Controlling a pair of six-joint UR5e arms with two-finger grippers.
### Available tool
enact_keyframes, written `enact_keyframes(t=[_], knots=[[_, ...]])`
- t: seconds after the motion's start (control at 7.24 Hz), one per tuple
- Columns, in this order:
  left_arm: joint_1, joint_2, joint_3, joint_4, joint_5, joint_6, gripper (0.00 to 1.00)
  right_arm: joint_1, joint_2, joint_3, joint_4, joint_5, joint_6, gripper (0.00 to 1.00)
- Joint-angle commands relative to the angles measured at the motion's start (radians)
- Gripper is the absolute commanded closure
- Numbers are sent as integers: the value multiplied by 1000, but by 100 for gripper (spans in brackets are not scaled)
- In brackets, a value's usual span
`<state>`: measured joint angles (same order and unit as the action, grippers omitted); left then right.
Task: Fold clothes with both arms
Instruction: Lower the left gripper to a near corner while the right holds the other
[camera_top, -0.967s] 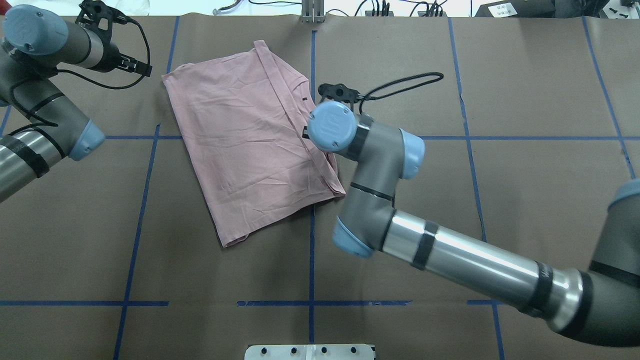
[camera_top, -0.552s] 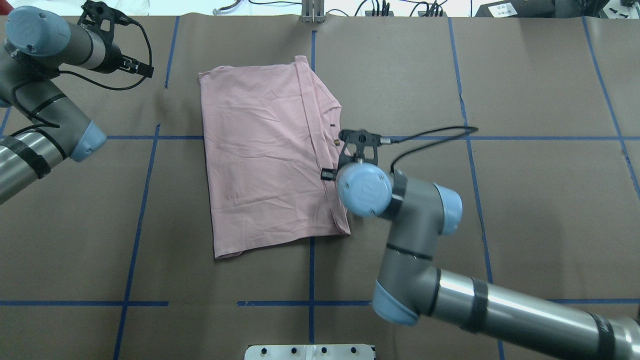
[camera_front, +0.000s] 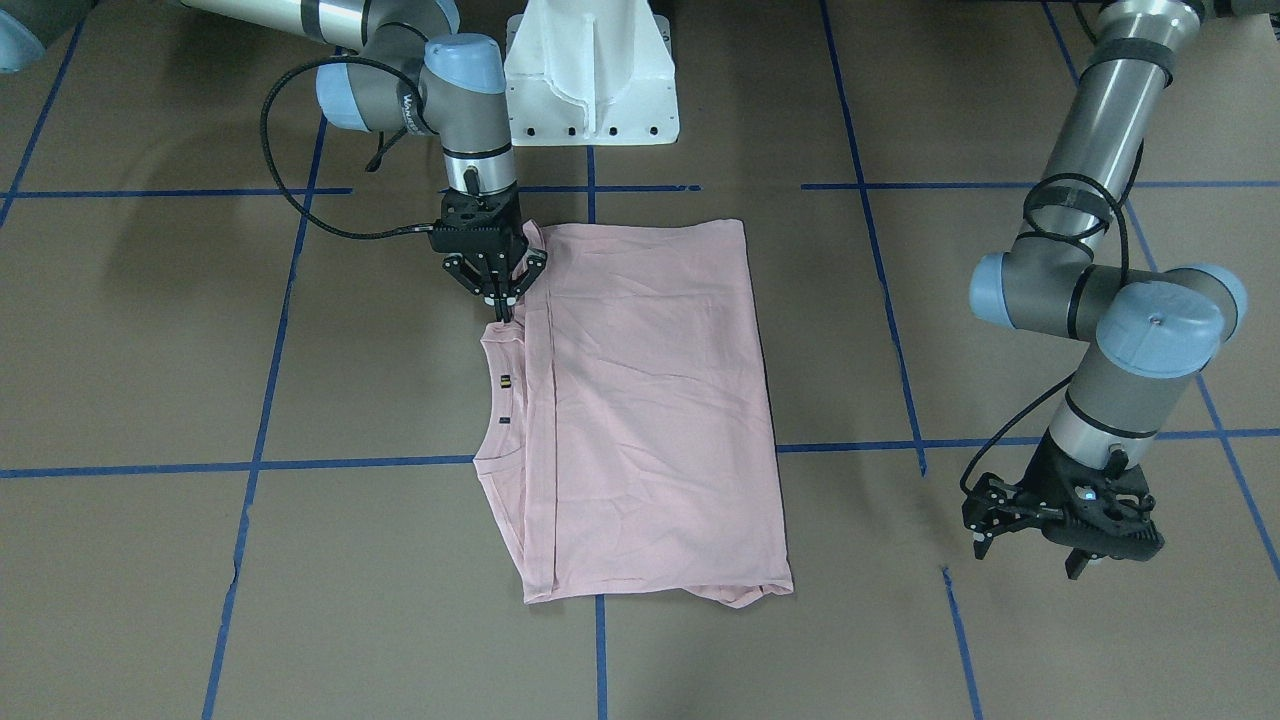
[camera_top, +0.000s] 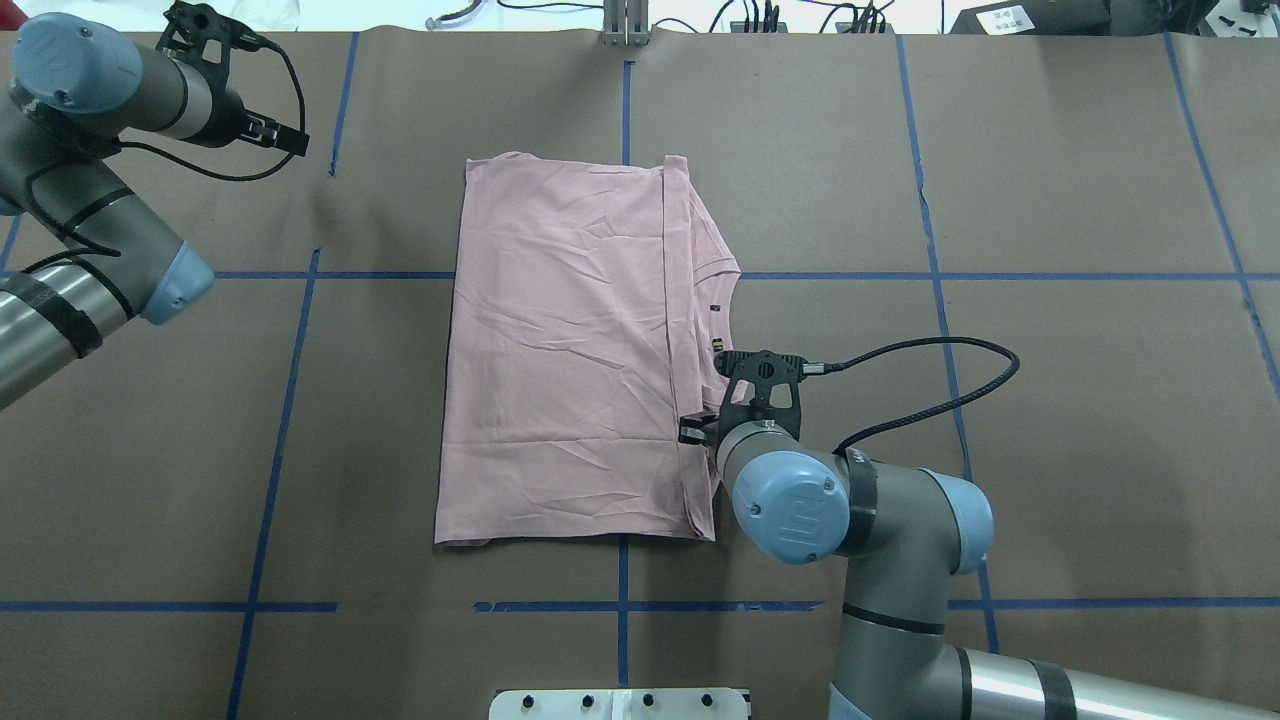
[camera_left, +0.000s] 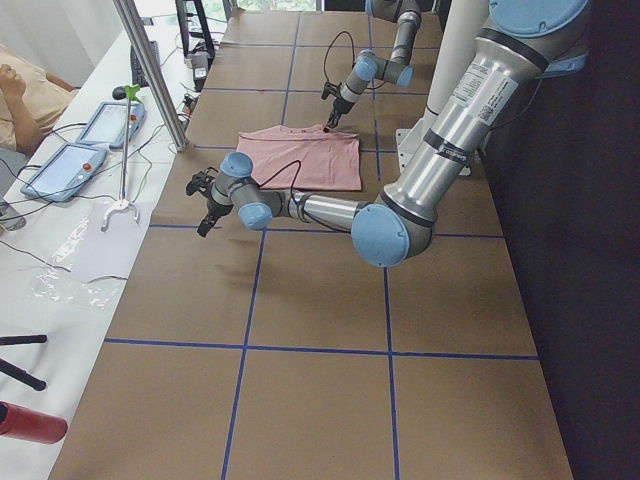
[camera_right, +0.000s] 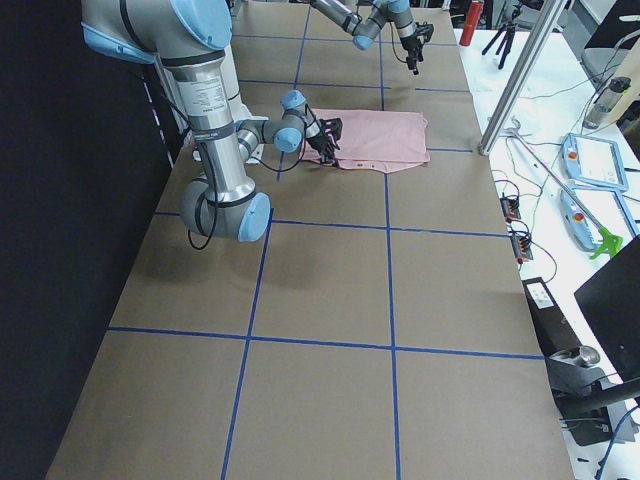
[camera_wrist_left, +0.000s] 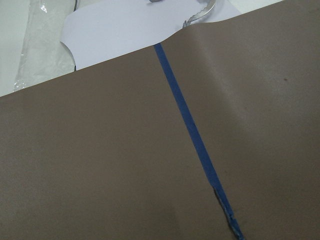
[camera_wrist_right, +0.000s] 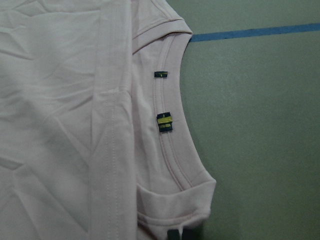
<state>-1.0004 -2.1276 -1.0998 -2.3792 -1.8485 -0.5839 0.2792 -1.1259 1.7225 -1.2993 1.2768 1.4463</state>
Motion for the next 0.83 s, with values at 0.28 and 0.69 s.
enact_keyframes(t=[0.28,0.69], knots=[[11,-2,-18,0,-2,-22,0,-14,-35,34,0,-37,-1,0],[78,53,-176,6,-9,-217,0,-14,-99,144,9,19,-12,0]])
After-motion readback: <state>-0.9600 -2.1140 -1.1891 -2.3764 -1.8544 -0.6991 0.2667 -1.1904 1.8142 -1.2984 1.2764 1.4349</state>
